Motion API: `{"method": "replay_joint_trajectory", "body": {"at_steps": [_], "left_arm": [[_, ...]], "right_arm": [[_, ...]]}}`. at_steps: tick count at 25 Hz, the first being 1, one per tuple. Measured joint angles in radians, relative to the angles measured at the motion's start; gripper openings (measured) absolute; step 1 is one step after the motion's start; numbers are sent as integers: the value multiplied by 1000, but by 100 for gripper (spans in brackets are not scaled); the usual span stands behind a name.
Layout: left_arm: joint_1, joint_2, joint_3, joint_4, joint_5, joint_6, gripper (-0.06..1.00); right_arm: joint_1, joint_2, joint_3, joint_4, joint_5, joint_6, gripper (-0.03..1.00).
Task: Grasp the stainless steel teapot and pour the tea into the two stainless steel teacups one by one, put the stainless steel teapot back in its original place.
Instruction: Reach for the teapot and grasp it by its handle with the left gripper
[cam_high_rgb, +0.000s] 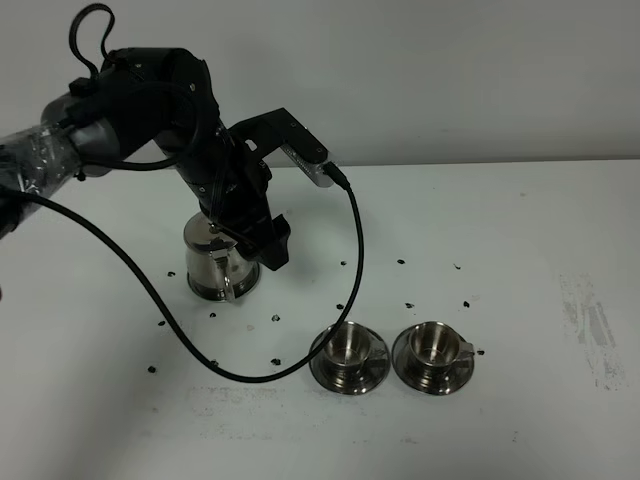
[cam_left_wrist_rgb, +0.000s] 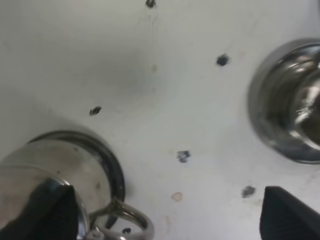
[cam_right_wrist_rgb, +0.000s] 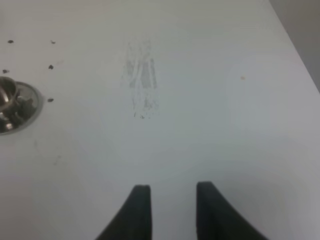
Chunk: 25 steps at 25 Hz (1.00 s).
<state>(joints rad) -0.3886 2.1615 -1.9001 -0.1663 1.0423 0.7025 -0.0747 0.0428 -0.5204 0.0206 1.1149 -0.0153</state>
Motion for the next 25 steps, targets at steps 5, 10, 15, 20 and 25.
{"method": "replay_joint_trajectory", "body": {"at_steps": [5, 10, 15, 20, 25], "left_arm": [[-36, -116, 189, -19, -134, 21, 71], [-44, -183, 448, -25, -389, 38, 71], [-44, -183, 546, -3, -521, 44, 71], [-44, -180, 562, 6, -537, 58, 71], [-39, -180, 562, 40, -520, 63, 71]], "right_arm": [[0, 0, 0, 1, 0, 0, 23], [0, 0, 0, 1, 0, 0, 23], [0, 0, 0, 1, 0, 0, 23], [0, 0, 0, 1, 0, 0, 23], [0, 0, 0, 1, 0, 0, 23]]}}
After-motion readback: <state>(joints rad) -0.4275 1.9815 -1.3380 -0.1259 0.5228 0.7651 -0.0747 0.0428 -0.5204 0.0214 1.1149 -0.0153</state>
